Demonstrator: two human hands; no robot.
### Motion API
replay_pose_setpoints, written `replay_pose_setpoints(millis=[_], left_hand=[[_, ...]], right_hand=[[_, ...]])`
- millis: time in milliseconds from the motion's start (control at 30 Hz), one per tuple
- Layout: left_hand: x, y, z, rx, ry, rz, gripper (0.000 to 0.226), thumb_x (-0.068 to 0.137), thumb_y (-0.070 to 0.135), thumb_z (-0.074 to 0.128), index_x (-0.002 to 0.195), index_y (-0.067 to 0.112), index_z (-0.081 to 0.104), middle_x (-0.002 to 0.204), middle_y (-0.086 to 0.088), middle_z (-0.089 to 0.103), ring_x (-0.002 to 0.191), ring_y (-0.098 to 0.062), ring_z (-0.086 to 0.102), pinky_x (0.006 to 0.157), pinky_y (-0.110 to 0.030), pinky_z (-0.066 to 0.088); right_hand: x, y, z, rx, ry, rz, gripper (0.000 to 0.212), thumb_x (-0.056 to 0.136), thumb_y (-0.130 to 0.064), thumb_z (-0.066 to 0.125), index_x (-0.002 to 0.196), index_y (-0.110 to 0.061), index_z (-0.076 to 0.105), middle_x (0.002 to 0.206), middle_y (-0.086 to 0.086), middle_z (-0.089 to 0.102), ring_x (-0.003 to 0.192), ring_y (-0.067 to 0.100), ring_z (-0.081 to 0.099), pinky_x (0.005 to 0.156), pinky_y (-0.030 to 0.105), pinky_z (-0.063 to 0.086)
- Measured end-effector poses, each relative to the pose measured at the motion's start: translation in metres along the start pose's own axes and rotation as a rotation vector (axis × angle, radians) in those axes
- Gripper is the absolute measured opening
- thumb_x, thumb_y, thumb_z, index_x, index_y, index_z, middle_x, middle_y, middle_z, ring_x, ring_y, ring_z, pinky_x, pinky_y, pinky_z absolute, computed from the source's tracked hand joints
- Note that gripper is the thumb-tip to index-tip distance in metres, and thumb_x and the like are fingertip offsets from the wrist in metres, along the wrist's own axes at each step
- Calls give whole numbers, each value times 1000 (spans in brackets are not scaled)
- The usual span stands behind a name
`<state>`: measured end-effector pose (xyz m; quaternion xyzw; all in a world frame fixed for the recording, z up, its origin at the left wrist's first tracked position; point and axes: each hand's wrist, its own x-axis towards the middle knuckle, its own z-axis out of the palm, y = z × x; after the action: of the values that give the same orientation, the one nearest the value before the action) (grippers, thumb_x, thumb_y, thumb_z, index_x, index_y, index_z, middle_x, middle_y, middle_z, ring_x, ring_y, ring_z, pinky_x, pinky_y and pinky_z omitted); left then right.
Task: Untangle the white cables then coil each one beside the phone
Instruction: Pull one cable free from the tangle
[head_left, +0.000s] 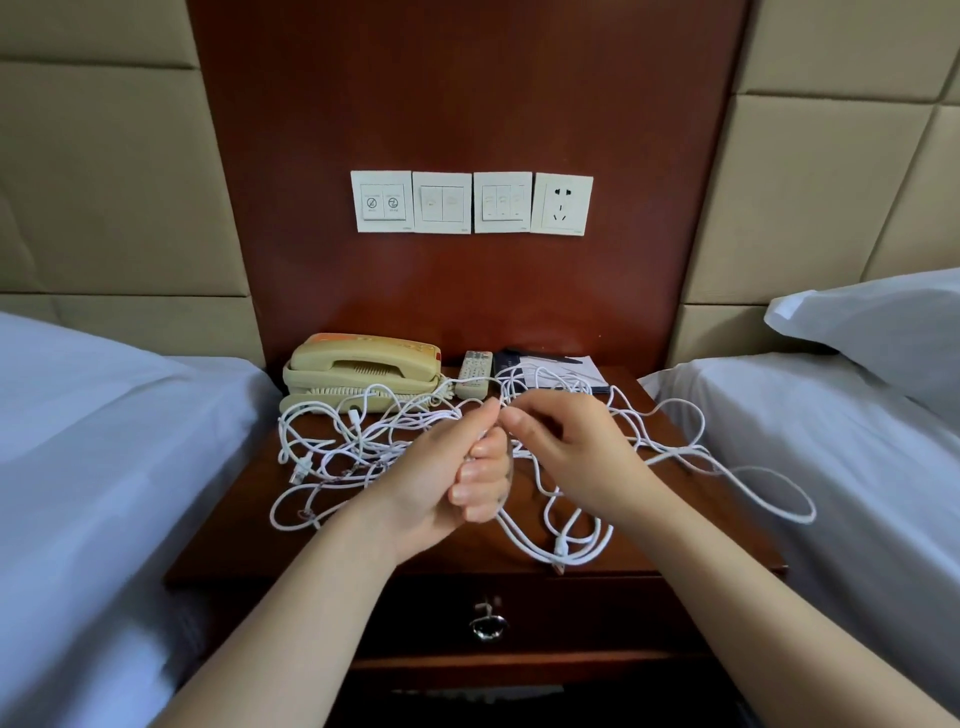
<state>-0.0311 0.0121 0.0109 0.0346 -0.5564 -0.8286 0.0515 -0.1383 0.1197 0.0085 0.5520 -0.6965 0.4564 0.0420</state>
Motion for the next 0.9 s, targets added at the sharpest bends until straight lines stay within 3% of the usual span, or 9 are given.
replay_pose_setpoints(millis=[100, 233, 333, 433, 533, 600, 733, 833, 900], left_hand=[[-5, 6, -8, -118, -103, -96, 45, 90, 42, 44, 53, 17, 35, 40, 9, 25, 28, 0, 24, 31, -15, 24], [-5, 2, -7, -248, -151, -70, 40, 84, 40, 51, 53, 17, 40, 39, 10, 28, 28, 0, 27, 32, -14, 27], [-2, -2, -1, -412, -54, 21, 46, 91, 40, 47, 51, 17, 42, 38, 9, 29, 28, 0, 29, 32, -14, 28], [5, 0, 1, -496, 104, 130, 41, 87, 39, 43, 52, 17, 41, 39, 9, 29, 29, -1, 27, 33, -14, 27], [10, -1, -2, -535, 230, 187, 40, 95, 39, 41, 60, 19, 36, 42, 10, 29, 31, -1, 29, 36, -12, 27], [12, 0, -3, -523, 305, 212, 41, 99, 38, 37, 63, 19, 36, 42, 10, 30, 32, -1, 31, 36, -11, 29], [18, 0, -5, -469, 440, 266, 41, 102, 37, 32, 68, 15, 40, 41, 9, 33, 32, -2, 33, 38, -13, 31], [20, -5, -10, -160, 630, 424, 39, 103, 31, 32, 70, 12, 41, 42, 8, 37, 36, -7, 36, 43, -19, 36], [20, -7, -13, -28, 693, 478, 38, 103, 28, 33, 71, 10, 43, 42, 8, 40, 38, -8, 40, 49, -23, 36]], right_hand=[[1, -2, 1, 95, -10, -23, 28, 94, -25, 54, 71, -10, 60, 55, 1, 39, 52, 5, 31, 49, 21, 26], [0, 3, 6, 241, -47, 40, 35, 98, -20, 47, 65, -10, 51, 54, -12, 34, 50, 3, 29, 49, 16, 24], [-3, 13, 13, 256, -97, 132, 43, 101, -18, 42, 58, -21, 39, 47, -15, 36, 46, 2, 31, 48, 13, 26], [-7, 17, 20, 83, -212, 144, 45, 100, -13, 43, 57, -26, 40, 50, -13, 40, 47, 1, 38, 52, 14, 31], [-11, 14, 23, -71, -297, 103, 42, 98, -10, 43, 59, -24, 35, 56, -9, 40, 53, 7, 36, 57, 18, 32], [-14, 12, 22, -169, -340, 75, 41, 98, -11, 44, 60, -21, 33, 56, -7, 38, 54, 10, 35, 56, 23, 30], [-18, 6, 18, -331, -426, 66, 34, 99, -28, 42, 68, -14, 46, 65, -1, 46, 68, 22, 48, 66, 39, 42], [-22, -8, 20, -387, -496, 26, 33, 98, -34, 42, 70, -17, 48, 72, -1, 52, 73, 23, 50, 69, 39, 45], [-26, -18, 24, -385, -453, -44, 36, 98, -33, 42, 65, -19, 39, 66, -1, 47, 69, 25, 45, 63, 38, 42]])
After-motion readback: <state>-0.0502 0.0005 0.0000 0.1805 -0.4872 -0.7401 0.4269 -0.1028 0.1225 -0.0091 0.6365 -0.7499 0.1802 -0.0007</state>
